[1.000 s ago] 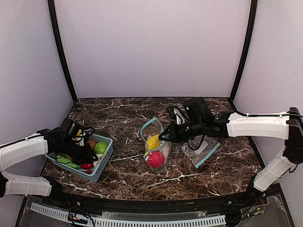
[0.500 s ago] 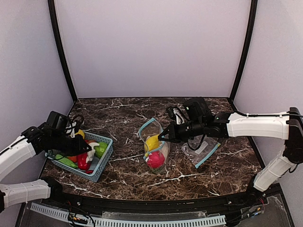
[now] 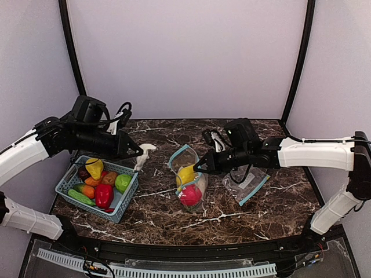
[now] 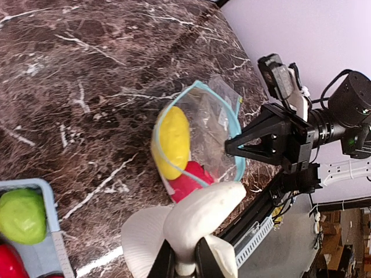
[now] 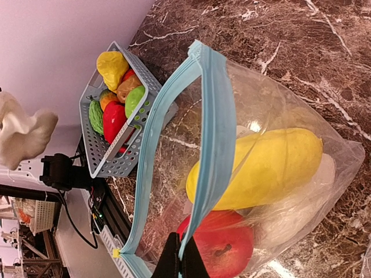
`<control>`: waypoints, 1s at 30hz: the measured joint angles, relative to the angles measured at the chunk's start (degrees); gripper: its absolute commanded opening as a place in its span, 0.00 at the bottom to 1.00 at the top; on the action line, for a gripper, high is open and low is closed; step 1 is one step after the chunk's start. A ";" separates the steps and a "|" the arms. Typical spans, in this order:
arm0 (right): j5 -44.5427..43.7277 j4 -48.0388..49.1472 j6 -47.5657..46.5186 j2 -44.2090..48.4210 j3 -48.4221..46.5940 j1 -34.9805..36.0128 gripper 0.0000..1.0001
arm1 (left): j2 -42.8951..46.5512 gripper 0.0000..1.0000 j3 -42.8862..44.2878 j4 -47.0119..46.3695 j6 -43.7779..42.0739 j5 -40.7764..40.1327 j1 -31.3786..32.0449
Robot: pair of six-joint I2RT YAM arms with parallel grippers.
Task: Place the food in the zip-top bag and seal the zipper
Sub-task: Place the fake vegetable in the zipper food storage bag.
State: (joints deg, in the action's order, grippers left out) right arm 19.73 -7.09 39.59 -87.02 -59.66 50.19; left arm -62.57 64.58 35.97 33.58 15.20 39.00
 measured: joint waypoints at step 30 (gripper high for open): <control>-0.02 -0.24 -1.64 0.02 -0.76 0.44 0.00 | -30.88 0.01 11.02 -12.26 3.72 -3.17 9.55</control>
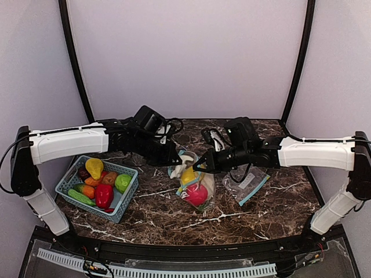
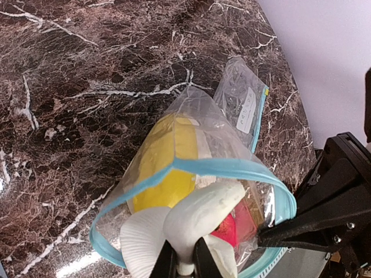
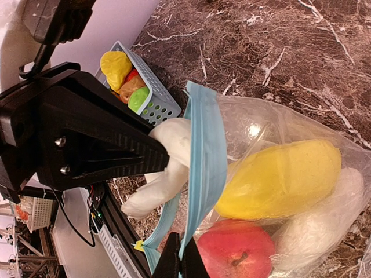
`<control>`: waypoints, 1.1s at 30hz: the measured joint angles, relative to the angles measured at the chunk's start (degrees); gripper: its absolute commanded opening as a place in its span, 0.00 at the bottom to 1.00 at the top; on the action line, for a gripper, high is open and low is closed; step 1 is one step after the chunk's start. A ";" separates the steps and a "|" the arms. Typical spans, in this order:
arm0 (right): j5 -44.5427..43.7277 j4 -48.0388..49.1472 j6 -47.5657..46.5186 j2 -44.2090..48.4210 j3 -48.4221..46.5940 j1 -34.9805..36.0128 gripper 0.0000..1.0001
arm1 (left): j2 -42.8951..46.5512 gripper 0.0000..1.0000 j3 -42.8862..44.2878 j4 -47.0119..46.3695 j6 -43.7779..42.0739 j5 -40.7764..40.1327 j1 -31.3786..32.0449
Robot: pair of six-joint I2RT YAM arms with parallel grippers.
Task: Place the food in the zip-top bag and seal the zipper
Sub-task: Place the fake vegetable in the zipper food storage bag.
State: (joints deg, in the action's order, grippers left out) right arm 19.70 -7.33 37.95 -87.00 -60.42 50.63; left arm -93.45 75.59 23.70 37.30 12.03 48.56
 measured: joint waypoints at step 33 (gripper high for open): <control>-3.43 3.13 5.73 -0.22 1.53 0.33 0.00 | -8.98 0.26 3.30 -6.93 2.54 -1.53 3.06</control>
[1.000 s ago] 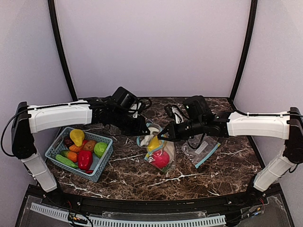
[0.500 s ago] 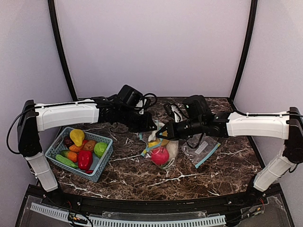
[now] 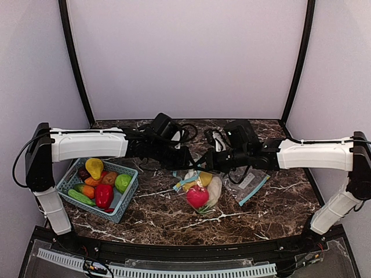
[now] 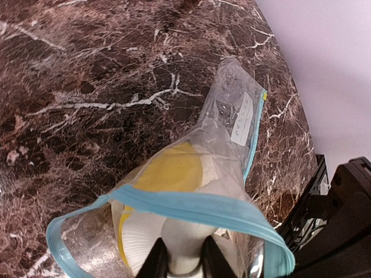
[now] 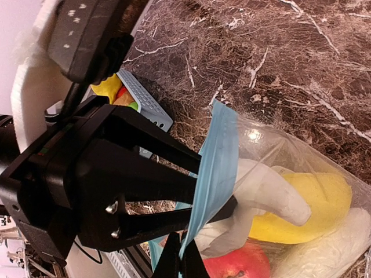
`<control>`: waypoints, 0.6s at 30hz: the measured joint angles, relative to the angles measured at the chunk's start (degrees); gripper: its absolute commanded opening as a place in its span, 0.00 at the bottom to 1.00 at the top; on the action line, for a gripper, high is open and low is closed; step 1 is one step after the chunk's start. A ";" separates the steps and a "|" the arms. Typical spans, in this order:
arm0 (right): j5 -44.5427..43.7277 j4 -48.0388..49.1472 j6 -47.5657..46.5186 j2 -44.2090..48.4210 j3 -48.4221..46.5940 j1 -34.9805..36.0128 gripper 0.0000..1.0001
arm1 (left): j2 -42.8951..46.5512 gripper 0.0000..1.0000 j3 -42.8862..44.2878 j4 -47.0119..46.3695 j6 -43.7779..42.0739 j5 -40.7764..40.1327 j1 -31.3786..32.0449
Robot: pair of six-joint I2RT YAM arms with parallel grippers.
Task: Place the food in the zip-top bag and seal the zipper
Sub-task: Place the fake vegetable in the zipper food storage bag.
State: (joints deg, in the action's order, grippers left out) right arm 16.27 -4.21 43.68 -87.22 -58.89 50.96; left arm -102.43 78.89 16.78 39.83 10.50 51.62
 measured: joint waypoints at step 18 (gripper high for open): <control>-5.97 0.35 4.90 2.80 3.10 -0.31 0.00 | 13.55 0.81 -8.83 -1.90 -2.95 1.53 0.04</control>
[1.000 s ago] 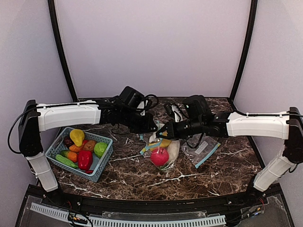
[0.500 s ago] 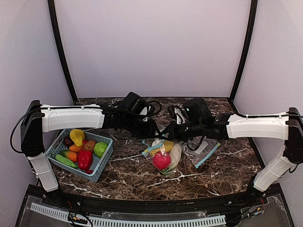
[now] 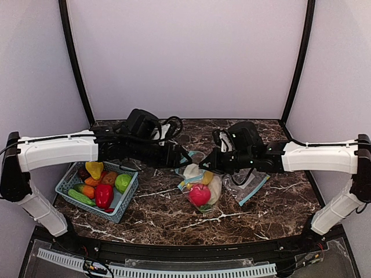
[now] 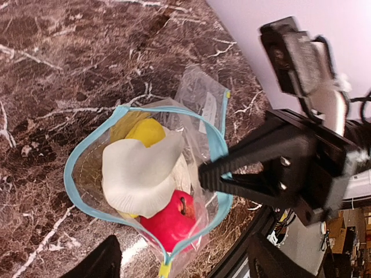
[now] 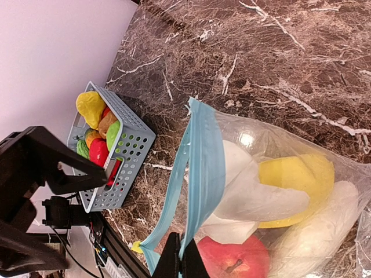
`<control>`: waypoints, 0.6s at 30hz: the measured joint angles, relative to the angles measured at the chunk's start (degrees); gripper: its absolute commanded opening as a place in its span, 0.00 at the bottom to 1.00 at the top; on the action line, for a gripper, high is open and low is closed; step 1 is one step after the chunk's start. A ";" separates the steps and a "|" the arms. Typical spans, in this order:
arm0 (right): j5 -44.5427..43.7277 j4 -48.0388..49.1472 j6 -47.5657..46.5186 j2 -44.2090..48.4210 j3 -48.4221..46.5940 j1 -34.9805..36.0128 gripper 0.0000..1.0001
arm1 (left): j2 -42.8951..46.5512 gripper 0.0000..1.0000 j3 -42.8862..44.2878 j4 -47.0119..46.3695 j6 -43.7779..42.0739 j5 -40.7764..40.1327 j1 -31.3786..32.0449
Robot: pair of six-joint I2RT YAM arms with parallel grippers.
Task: Place the food in the zip-top bag and seal the zipper
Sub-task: Place the fake vegetable in the zipper food storage bag, then pass from the right arm to the left
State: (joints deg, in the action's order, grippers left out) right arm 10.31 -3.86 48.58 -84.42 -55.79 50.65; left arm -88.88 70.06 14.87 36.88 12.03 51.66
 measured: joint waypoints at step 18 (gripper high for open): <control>-2.49 0.00 1.73 1.53 0.90 -0.09 0.00 | 10.21 0.54 -22.45 -15.10 4.13 6.64 0.46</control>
State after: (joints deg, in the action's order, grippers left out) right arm 7.81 -3.86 50.30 -82.89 -54.89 50.57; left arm -78.67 47.62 -0.23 41.01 18.68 52.12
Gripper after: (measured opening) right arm 0.006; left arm 0.582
